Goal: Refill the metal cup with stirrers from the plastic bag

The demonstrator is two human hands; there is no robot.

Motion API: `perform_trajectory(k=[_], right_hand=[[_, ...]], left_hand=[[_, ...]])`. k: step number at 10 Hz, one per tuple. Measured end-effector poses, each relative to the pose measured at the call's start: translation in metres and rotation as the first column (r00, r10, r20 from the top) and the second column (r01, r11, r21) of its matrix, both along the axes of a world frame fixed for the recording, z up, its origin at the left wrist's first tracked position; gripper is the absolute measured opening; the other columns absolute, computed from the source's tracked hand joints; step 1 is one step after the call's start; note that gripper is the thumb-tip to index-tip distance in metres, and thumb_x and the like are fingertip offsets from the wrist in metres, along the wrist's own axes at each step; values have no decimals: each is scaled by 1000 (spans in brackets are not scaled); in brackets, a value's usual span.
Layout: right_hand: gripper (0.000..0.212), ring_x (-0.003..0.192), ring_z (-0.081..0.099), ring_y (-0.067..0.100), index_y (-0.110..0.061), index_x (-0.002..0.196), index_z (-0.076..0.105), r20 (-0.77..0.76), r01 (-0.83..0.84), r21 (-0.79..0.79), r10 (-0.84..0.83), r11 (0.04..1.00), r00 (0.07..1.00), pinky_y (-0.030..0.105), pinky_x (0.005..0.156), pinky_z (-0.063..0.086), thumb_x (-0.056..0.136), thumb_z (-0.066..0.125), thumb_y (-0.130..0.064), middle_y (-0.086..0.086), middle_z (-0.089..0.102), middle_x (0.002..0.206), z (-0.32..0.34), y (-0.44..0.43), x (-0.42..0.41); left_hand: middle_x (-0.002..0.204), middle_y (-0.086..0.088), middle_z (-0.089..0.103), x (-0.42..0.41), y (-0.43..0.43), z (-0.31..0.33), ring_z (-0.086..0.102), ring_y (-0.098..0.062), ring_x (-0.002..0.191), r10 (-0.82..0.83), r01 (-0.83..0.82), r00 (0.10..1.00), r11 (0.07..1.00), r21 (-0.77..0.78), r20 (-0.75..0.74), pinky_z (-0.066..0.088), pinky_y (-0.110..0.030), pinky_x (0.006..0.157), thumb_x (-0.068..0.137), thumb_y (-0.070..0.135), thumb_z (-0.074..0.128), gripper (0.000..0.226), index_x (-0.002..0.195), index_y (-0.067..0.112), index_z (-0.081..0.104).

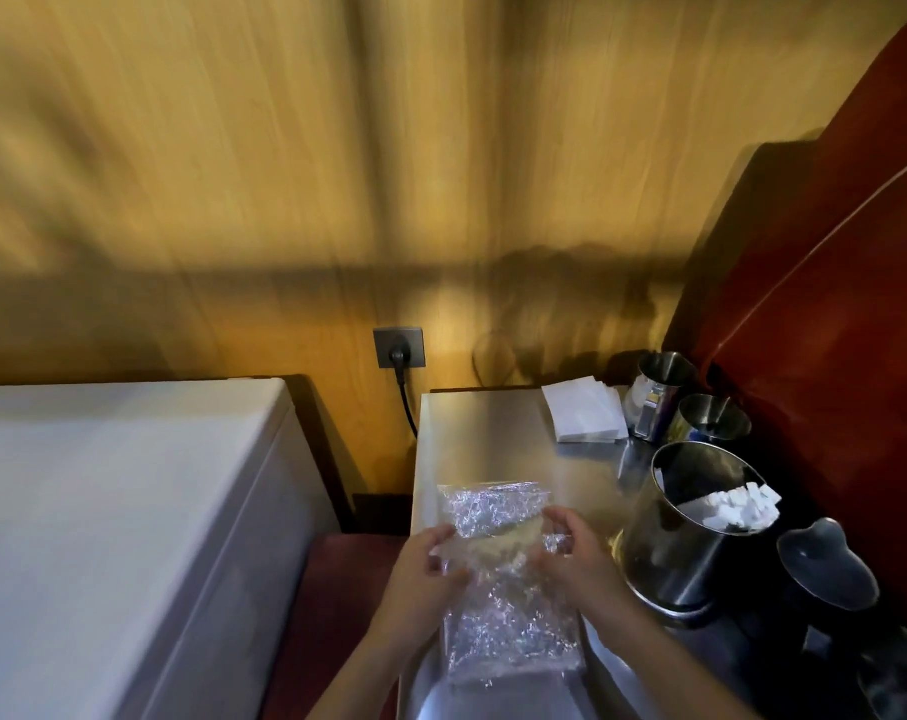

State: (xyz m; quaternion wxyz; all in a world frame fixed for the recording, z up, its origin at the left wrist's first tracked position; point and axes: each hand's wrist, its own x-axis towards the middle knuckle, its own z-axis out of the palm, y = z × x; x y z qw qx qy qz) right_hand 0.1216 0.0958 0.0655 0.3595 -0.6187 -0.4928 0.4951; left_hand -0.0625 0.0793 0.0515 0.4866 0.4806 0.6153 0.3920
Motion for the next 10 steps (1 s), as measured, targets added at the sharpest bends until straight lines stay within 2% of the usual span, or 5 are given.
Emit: perform_trajectory(k=[1,3,4,6,10], right_hand=[[58,98,61,34,-16,131,42,58,-44,2,44,999,997,47,81,55,79,61,0,9,48,123,0,12,-6],[63,112,50,27,-13,136,37,199,-86,33,78,996,977,47,93,48,79,60,-4,12,37,134,-15,52,-13],[63,108,50,23,-16,135,38,321,-118,52,95,992,942,44,97,44,78,65,-15,12,42,133,-29,71,-12],[50,121,38,26,-24,122,46,654,-219,100,102,971,750,37,99,27,77,60,-41,5,45,131,-59,80,-12],[49,136,23,21,-27,129,42,722,-289,146,98,946,685,37,105,16,84,53,-43,2,26,152,-39,89,-11]], left_hand=[[125,-6,46,-1,12,-6,53,-18,102,-42,43,998,999,12,-50,52,-21,76,79,7,69,63,135,19,43],[142,-5,39,1,43,-11,42,-17,125,-69,99,954,991,89,-293,36,-37,108,82,14,67,63,138,14,38],[147,-6,34,3,58,-19,33,-19,134,-84,145,901,983,115,-426,27,-29,108,85,17,62,62,140,12,35],[146,-11,39,2,67,-38,41,-25,130,-45,214,728,963,164,-684,35,-31,101,83,21,56,52,133,12,45],[149,-6,36,-7,77,-19,30,-21,136,26,254,636,937,241,-771,22,-33,110,91,40,49,52,138,19,40]])
